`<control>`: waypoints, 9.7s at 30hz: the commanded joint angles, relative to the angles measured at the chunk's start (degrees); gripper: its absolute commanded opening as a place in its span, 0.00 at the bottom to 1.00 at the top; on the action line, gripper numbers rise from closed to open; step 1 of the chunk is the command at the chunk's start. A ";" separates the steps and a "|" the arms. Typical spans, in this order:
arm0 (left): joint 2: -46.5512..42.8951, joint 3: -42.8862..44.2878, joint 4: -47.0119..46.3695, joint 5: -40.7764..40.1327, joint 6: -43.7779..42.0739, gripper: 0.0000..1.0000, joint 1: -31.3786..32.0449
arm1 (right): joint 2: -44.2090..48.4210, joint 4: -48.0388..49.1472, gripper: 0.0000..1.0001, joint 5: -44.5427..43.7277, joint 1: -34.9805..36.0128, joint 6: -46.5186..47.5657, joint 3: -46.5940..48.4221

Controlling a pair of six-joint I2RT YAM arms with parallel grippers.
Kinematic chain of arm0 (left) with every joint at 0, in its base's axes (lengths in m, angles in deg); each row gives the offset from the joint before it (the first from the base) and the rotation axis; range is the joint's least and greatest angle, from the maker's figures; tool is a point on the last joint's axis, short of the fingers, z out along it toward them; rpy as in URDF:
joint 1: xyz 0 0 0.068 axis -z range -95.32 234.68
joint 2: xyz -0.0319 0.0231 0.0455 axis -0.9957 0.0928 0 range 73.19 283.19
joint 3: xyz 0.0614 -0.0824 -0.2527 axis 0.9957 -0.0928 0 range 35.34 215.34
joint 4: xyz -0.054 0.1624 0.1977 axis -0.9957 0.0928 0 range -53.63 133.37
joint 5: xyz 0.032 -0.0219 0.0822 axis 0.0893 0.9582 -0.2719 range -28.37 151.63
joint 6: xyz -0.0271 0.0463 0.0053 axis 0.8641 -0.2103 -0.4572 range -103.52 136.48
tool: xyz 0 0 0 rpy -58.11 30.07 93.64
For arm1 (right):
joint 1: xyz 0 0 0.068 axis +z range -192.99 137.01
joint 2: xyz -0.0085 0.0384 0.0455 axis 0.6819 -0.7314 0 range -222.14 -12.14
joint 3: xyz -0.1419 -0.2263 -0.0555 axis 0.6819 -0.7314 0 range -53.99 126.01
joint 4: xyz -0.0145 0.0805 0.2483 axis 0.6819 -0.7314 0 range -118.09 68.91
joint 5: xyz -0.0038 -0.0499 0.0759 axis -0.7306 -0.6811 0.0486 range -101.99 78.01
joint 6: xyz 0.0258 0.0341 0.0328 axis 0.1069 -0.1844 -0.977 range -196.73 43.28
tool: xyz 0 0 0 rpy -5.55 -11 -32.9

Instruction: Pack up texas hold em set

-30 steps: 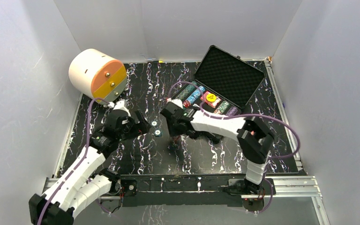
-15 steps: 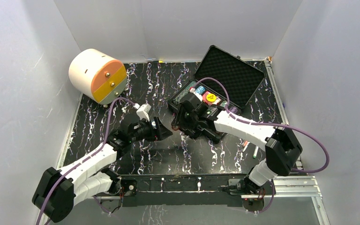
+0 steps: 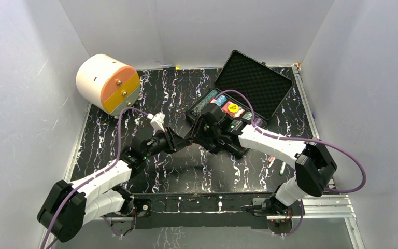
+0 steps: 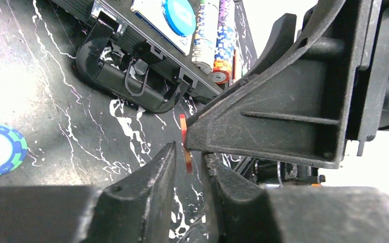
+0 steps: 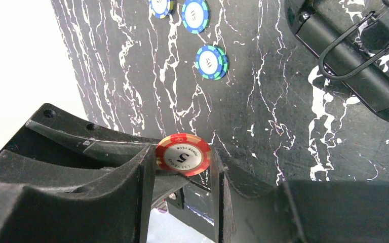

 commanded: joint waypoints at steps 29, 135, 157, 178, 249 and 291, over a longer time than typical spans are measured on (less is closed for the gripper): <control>-2.49 20.91 14.22 29.99 -19.07 0.00 -1.33 | 9.77 1.25 0.16 51.37 -13.32 55.20 6.21; -15.41 41.97 61.93 -55.70 -16.80 0.96 -2.94 | -44.27 -23.68 0.60 -16.01 9.39 36.69 44.84; -15.49 40.78 62.01 -55.91 -15.96 0.96 -2.90 | -46.06 -32.21 0.62 -11.81 9.42 37.57 47.23; -14.88 40.17 61.66 -56.27 -15.79 0.96 -2.88 | -49.25 -26.88 0.57 -13.71 9.60 38.65 45.95; -13.92 0.37 7.98 -15.75 2.68 0.13 -2.91 | -6.78 1.32 0.27 1.89 3.50 -3.17 12.90; -11.56 22.43 22.01 26.28 -24.20 0.00 -3.94 | 9.94 18.85 0.00 60.25 -11.22 44.47 2.98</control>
